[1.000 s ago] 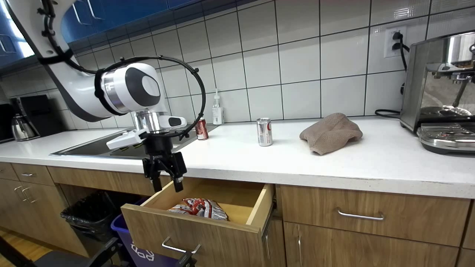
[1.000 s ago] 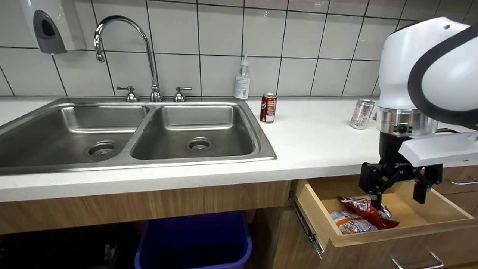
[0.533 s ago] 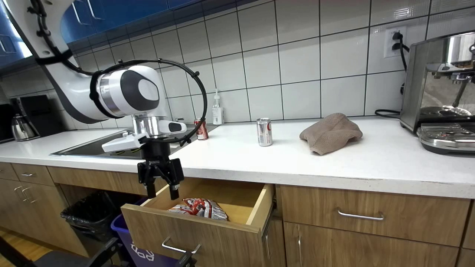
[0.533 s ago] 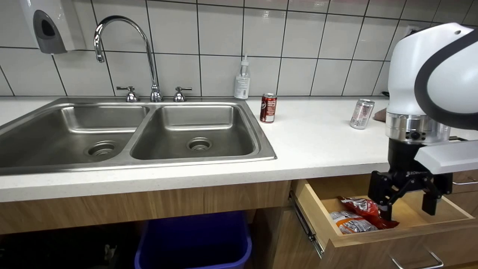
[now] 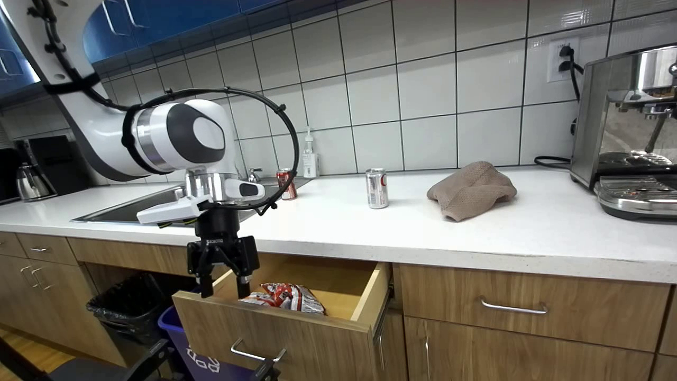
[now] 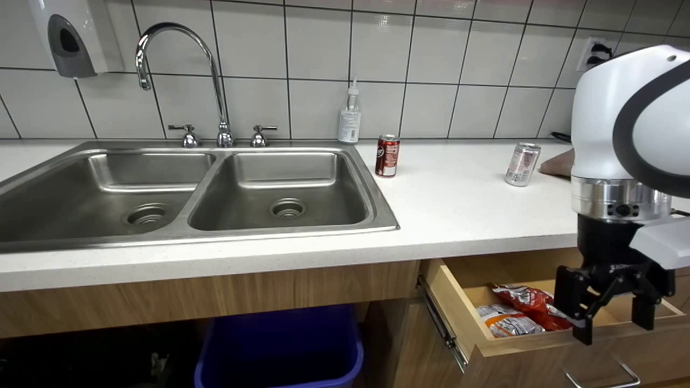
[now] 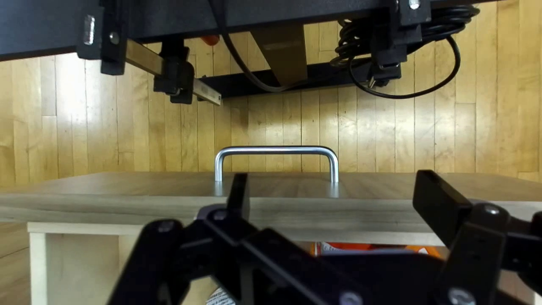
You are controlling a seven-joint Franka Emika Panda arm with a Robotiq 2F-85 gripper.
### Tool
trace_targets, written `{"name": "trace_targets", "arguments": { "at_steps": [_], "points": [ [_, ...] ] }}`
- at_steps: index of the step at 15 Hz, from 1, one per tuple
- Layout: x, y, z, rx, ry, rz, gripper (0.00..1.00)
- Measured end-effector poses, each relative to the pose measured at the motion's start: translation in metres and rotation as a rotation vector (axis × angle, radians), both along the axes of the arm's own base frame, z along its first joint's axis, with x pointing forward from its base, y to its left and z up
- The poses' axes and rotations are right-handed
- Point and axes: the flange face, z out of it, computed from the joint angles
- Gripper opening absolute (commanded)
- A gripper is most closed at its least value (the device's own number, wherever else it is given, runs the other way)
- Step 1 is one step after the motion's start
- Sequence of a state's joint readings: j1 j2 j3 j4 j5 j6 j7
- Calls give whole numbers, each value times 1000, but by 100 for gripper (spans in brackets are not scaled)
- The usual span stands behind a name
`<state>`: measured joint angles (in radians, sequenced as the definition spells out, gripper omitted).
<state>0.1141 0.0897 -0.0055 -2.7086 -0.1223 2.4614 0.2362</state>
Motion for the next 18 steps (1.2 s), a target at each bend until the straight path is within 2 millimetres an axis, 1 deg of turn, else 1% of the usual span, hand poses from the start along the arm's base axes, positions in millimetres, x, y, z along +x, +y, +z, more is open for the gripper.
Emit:
{"name": "trace_targets", "arguments": {
  "at_steps": [8,18],
  "points": [
    [-15,-2,-8,-3,38,9,100],
    [-21,-6,-17,-26,61,55,100]
  ]
}}
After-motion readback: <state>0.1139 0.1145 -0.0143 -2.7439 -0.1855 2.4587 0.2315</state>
